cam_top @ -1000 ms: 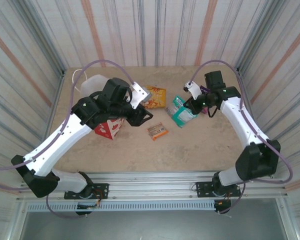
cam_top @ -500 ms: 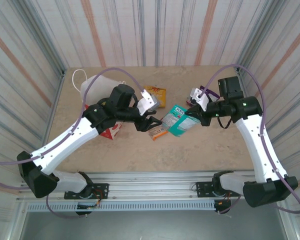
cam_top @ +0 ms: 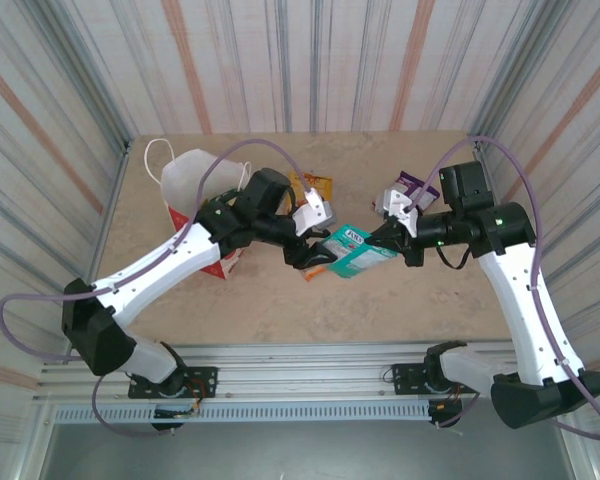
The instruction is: Place the snacks into the paper bag
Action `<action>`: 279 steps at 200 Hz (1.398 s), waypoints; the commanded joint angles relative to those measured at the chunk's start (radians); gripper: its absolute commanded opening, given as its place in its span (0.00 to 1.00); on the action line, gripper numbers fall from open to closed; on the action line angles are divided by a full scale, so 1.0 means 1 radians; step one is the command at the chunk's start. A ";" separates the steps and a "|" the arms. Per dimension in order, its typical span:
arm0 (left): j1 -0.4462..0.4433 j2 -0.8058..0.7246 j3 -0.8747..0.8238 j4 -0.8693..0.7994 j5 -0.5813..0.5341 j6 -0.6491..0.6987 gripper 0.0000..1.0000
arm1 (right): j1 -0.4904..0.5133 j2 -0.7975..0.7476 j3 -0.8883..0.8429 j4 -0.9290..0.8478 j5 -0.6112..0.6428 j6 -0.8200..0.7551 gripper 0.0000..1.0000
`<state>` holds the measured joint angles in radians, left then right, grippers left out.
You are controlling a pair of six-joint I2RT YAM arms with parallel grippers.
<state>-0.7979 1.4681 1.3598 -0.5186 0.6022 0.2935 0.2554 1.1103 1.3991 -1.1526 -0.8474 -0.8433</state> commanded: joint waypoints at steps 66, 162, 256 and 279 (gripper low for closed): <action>-0.030 0.005 0.005 0.087 0.148 0.058 0.30 | 0.014 -0.011 0.022 0.036 -0.042 0.004 0.00; 0.015 -0.075 0.085 0.031 -0.063 0.042 0.04 | 0.010 -0.355 -0.442 0.857 0.279 0.559 0.56; 0.311 -0.113 0.264 0.190 -0.269 -0.025 0.02 | 0.078 -0.331 -0.663 1.105 0.376 0.978 0.55; 0.377 -0.130 0.273 0.221 -0.309 -0.040 0.02 | 0.128 -0.298 -0.666 1.105 0.409 0.972 0.55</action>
<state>-0.4706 1.3945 1.5913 -0.3981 0.3531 0.2913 0.3405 0.7895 0.7395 -0.0963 -0.4923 0.0624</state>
